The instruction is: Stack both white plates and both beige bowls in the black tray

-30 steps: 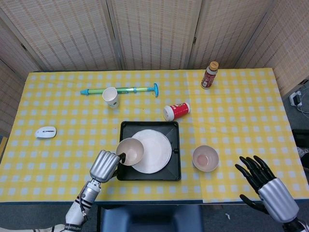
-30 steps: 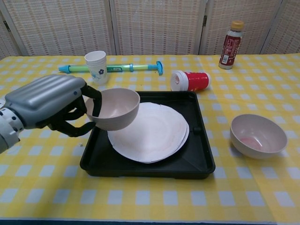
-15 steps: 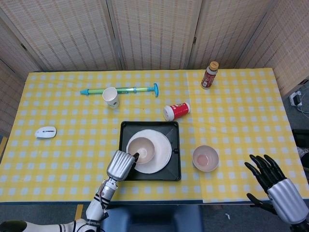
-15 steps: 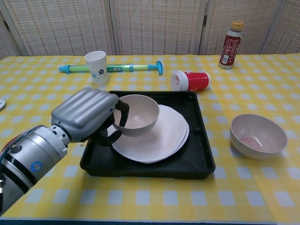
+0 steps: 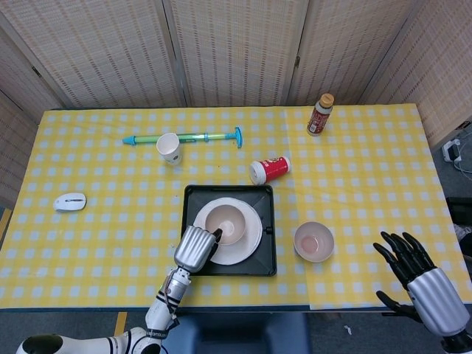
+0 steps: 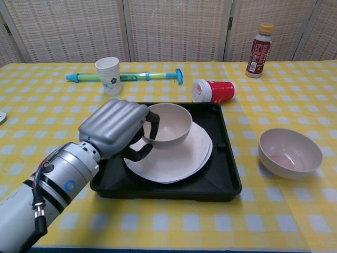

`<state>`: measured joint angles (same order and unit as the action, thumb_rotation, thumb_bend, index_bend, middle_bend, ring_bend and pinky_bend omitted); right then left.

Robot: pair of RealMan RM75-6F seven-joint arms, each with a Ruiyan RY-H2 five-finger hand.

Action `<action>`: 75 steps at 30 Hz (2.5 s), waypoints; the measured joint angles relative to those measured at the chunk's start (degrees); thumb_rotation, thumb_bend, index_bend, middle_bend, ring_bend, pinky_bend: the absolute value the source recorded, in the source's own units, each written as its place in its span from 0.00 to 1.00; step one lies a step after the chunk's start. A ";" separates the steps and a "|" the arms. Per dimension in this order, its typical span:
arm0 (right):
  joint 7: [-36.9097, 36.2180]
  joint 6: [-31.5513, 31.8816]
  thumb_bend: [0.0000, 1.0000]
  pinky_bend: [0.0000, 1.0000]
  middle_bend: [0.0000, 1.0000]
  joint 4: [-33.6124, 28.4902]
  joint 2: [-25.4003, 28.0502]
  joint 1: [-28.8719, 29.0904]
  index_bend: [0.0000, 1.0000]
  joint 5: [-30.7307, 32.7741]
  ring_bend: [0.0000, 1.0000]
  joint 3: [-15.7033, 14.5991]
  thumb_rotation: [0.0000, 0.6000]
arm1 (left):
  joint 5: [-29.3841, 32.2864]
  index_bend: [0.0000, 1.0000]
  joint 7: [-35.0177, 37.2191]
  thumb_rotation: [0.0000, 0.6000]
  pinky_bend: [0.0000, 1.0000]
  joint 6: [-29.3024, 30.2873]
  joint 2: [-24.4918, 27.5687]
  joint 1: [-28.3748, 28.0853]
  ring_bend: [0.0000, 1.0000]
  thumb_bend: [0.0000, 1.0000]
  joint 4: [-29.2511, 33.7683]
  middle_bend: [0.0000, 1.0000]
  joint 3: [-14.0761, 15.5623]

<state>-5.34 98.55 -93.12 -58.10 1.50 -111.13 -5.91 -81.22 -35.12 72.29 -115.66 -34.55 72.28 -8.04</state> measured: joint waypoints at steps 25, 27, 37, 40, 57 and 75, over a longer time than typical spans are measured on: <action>0.50 -1.33 0.23 0.00 0.00 -0.09 -0.09 0.33 0.00 -0.98 0.00 -0.41 1.00 | 0.22 0.10 -1.72 1.00 1.00 0.10 5.29 1.68 1.00 0.24 10.99 1.00 0.85; 0.64 -1.40 0.23 0.00 0.00 -0.10 -0.10 0.32 0.00 -1.16 0.00 -0.52 1.00 | -0.24 0.11 -2.63 1.00 1.00 1.32 8.10 2.63 1.00 0.24 14.28 1.00 1.40; 2.13 -3.93 0.23 0.00 0.00 -0.60 -0.44 0.90 0.00 -1.46 0.00 -0.98 1.00 | -2.99 0.10 4.02 1.00 0.63 12.14 27.87 12.52 0.50 0.24 21.11 0.63 5.93; 3.30 -6.14 0.23 0.00 0.00 -0.92 -0.92 1.56 0.00 -1.02 0.00 -0.91 1.00 | -4.56 0.10 9.54 1.00 0.56 17.26 33.15 16.78 0.43 0.24 19.88 0.58 8.31; 18.43 -26.18 0.23 0.86 0.70 -4.58 -4.89 10.78 0.44 7.60 0.75 3.77 1.00 | -9.66 0.20 29.58 1.00 0.82 34.19 39.64 30.75 0.78 0.24 6.94 0.99 9.02; 25.02 -37.63 0.23 1.00 0.91 -3.61 -9.36 18.27 0.55 16.57 0.93 6.32 1.00 | -8.02 0.19 28.16 1.00 0.81 28.75 39.51 31.08 0.72 0.24 6.81 0.97 6.36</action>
<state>19.68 60.92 -96.73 -67.45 19.77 -94.56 0.41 -89.24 -6.96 101.04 -76.15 -3.48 79.09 -1.68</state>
